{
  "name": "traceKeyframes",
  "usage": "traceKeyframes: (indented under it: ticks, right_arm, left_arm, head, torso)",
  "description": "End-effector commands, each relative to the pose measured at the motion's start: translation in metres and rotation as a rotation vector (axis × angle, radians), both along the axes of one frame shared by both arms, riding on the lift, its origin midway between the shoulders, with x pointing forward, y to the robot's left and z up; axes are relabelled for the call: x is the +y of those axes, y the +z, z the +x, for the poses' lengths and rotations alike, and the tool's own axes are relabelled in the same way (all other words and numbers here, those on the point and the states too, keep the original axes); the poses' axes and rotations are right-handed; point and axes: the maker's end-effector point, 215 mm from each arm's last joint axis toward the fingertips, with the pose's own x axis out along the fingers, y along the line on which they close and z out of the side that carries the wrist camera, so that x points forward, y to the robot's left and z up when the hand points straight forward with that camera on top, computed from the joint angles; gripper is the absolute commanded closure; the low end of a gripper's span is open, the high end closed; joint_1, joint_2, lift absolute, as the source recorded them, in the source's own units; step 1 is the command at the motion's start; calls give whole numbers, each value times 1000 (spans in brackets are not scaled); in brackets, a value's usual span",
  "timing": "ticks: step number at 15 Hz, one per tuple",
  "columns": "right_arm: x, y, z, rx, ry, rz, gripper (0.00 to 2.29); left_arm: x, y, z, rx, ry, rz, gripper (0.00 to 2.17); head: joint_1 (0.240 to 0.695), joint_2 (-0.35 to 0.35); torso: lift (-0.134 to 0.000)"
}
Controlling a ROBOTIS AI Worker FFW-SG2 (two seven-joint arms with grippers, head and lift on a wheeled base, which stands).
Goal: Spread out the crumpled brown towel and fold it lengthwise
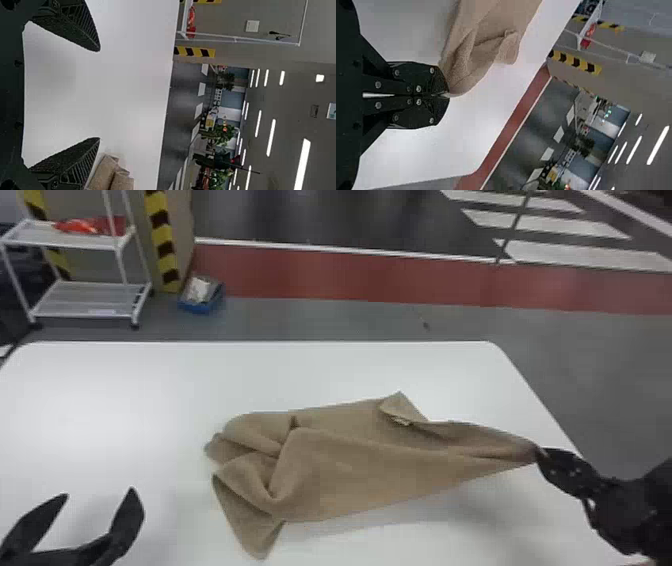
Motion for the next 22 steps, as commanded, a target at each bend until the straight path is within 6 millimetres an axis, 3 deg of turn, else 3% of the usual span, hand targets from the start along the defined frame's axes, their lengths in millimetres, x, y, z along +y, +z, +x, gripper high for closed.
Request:
traceKeyframes:
  ticks: [1,2,3,6,9,13,17,22]
  right_arm:
    - [-33,-16,-12,37,-105,44,1409]
    - [-43,-28,-17,70,-147,57,373]
    - [-48,-34,-20,79,-166,60,-1]
    - [-57,-50,-31,132,-210,78,43]
    - [-69,-55,-48,170,-285,200,49]
    - [-72,-40,-57,134,-285,285,53]
    - [-86,-15,-66,91,-299,283,53]
    - [-94,-13,-72,93,-323,292,53]
  left_arm:
    - [-3,-1,0,1,-2,-4,83]
    - [-3,-1,0,1,-2,-3,83]
    - [-3,0,-1,1,-2,-3,83]
    - [-4,0,-2,1,-11,-4,87]
    - [-29,4,-5,-17,-133,-34,87]
    - [-94,24,-17,-58,-418,-93,83]
    - [-136,5,-28,68,-535,-112,211]
    - [-195,-8,-55,173,-716,-109,269]
  head:
    - [695,-220]
    - [695,-246]
    - [695,-282]
    - [695,-315]
    - [695,-348]
    - [695,-350]
    - [695,-350]
    - [695,-350]
  torso:
    - [-125]
    - [-125]
    - [-125]
    - [-125]
    - [-125]
    - [-125]
    - [-125]
    - [-125]
